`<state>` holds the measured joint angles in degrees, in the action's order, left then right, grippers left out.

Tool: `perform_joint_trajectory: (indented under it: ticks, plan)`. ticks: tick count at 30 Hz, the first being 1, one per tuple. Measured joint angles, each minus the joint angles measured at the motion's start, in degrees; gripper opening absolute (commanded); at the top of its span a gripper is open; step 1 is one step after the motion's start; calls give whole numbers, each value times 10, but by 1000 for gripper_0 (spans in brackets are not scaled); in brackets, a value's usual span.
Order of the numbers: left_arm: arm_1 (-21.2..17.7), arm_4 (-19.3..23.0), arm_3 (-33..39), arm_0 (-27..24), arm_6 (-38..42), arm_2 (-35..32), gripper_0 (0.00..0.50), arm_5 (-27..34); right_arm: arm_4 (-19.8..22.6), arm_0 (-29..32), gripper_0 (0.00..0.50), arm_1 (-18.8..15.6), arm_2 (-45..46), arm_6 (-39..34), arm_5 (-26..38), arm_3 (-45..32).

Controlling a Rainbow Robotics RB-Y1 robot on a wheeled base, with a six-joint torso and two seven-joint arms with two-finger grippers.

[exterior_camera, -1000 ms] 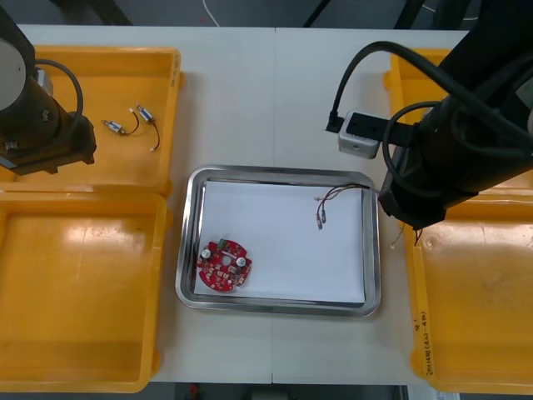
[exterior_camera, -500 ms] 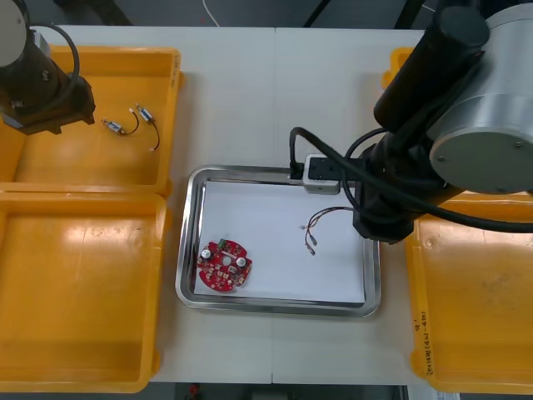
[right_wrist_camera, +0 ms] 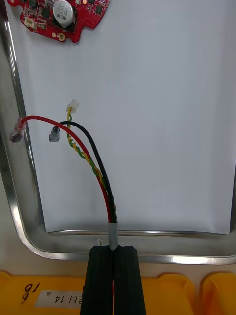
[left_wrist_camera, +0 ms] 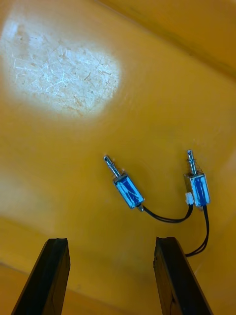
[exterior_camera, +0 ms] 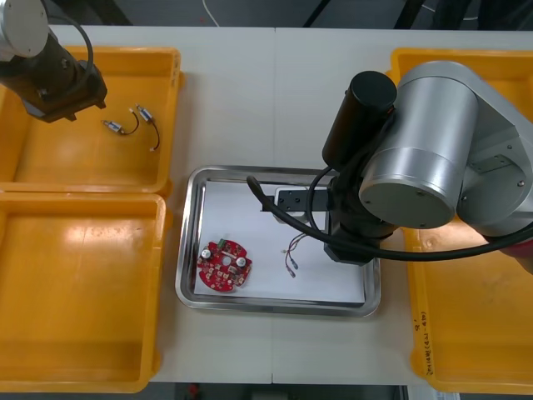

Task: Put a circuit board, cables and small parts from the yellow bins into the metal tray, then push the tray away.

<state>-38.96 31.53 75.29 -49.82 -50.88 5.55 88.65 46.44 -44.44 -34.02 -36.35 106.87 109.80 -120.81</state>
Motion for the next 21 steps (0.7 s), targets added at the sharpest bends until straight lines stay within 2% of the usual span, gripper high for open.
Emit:
perform_joint_trajectory:
  ticks: [6,11,16,21]
  plan:
    - [19,-20,-57,-15,0,0,500,-31,-34,4,0,14,-16,6,-2,21]
    - [34,-25,-78,-18,1,0,500,-63,-65,5,0,22,-51,6,-23,43]
    - [45,-34,-88,-18,4,0,500,-84,-79,15,0,24,-67,6,-61,63]
    - [56,-48,-118,-23,4,0,500,-97,-114,26,0,24,-95,6,-100,81]
